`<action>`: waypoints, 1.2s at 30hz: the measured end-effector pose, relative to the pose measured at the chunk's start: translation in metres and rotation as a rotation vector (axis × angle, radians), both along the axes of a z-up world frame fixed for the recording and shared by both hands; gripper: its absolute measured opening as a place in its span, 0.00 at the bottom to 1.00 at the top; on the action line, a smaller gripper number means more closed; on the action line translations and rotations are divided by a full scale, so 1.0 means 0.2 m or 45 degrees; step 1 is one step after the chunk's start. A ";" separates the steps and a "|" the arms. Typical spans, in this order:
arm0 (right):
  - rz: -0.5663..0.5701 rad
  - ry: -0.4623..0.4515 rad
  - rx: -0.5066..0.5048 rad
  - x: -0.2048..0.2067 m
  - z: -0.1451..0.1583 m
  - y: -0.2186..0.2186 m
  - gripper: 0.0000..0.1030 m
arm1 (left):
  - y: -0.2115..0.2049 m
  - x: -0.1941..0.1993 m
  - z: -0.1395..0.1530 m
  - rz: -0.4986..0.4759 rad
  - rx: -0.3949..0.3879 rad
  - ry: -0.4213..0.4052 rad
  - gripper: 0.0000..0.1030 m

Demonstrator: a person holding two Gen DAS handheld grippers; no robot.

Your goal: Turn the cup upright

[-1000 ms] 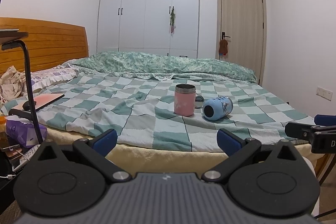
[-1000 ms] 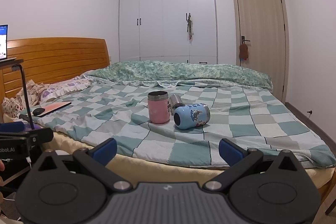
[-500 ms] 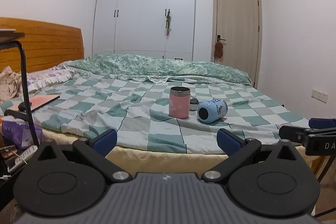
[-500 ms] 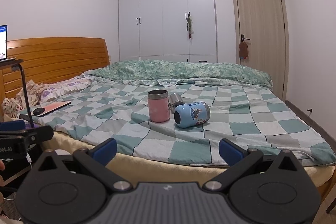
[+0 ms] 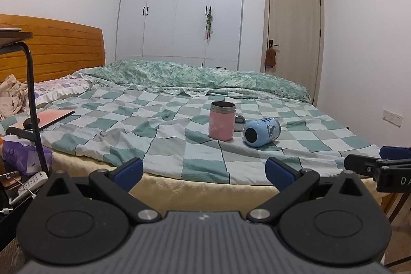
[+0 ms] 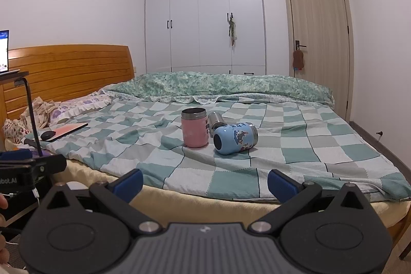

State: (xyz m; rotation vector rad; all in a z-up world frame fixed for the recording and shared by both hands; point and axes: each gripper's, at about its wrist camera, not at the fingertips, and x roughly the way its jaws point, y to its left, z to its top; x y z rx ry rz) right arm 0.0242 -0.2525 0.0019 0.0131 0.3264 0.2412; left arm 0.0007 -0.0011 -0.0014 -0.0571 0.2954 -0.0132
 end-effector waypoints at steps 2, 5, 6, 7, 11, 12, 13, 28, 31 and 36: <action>0.000 0.001 0.001 0.00 0.00 0.00 1.00 | 0.00 0.00 0.00 0.002 0.000 0.000 1.00; 0.000 0.000 0.000 0.00 0.00 0.00 1.00 | 0.00 0.01 0.00 0.004 -0.002 0.006 1.00; 0.000 0.000 0.000 0.00 0.00 0.00 1.00 | 0.00 0.02 0.00 0.005 -0.002 0.009 1.00; 0.000 0.001 0.000 0.00 0.00 0.00 1.00 | 0.00 0.02 0.00 0.007 -0.002 0.010 1.00; -0.001 0.000 0.001 0.00 0.00 0.00 1.00 | -0.01 0.02 0.00 0.012 0.011 0.015 1.00; -0.001 0.001 0.001 0.00 0.00 0.00 1.00 | -0.01 0.02 0.00 0.013 0.012 0.014 1.00; 0.000 0.001 0.002 0.00 0.00 0.00 1.00 | -0.01 0.02 0.00 0.015 0.013 0.014 1.00; -0.004 0.002 0.009 0.00 -0.01 -0.01 1.00 | -0.01 0.03 0.00 0.009 0.014 0.032 1.00; 0.001 0.003 0.007 0.01 -0.01 -0.01 1.00 | -0.01 0.03 0.00 -0.004 0.024 0.032 1.00; -0.007 0.016 0.024 0.01 -0.01 -0.01 1.00 | -0.04 0.03 0.00 -0.044 0.065 0.027 1.00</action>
